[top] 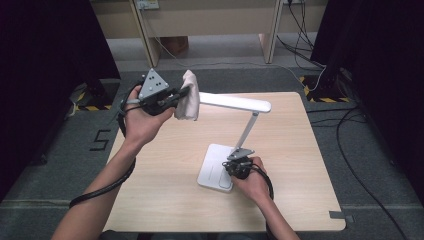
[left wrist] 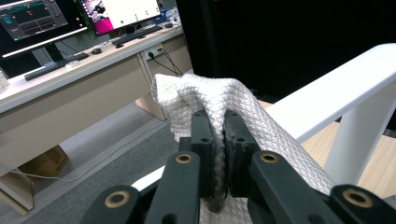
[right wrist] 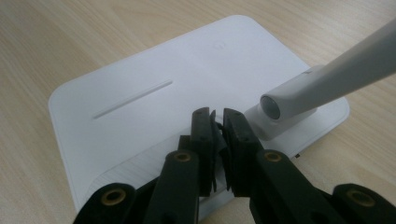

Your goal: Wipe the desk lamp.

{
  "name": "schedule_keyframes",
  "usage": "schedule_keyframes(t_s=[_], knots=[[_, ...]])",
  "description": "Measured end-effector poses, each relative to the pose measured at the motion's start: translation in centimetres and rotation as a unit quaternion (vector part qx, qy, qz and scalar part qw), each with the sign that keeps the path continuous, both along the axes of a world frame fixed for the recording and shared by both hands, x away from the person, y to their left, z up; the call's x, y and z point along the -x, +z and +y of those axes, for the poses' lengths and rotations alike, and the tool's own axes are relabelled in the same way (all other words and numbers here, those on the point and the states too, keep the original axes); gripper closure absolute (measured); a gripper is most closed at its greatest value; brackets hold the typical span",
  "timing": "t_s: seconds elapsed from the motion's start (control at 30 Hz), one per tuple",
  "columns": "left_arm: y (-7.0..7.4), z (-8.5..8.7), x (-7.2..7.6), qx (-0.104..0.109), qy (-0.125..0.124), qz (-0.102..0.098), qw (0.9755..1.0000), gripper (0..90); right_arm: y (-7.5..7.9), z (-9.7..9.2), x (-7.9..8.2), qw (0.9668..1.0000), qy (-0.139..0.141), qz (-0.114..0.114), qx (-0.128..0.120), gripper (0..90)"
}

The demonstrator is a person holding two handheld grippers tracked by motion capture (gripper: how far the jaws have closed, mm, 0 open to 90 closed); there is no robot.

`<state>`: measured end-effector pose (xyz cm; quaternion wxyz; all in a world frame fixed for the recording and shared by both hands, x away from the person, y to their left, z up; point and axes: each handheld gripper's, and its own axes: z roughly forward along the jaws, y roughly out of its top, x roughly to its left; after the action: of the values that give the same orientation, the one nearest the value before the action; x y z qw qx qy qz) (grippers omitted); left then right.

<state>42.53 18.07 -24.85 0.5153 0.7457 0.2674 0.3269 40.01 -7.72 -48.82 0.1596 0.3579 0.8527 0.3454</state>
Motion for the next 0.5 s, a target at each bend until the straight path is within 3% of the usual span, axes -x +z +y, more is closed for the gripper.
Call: schedule_keyframes(t_s=[0.5], knots=[[0.0, -1.6, -0.3, 0.004, -0.012, 0.004, 0.9999, 84.5, 0.0, 0.0, 0.0, 1.0000, 0.002, 0.003, -0.001, 84.5]])
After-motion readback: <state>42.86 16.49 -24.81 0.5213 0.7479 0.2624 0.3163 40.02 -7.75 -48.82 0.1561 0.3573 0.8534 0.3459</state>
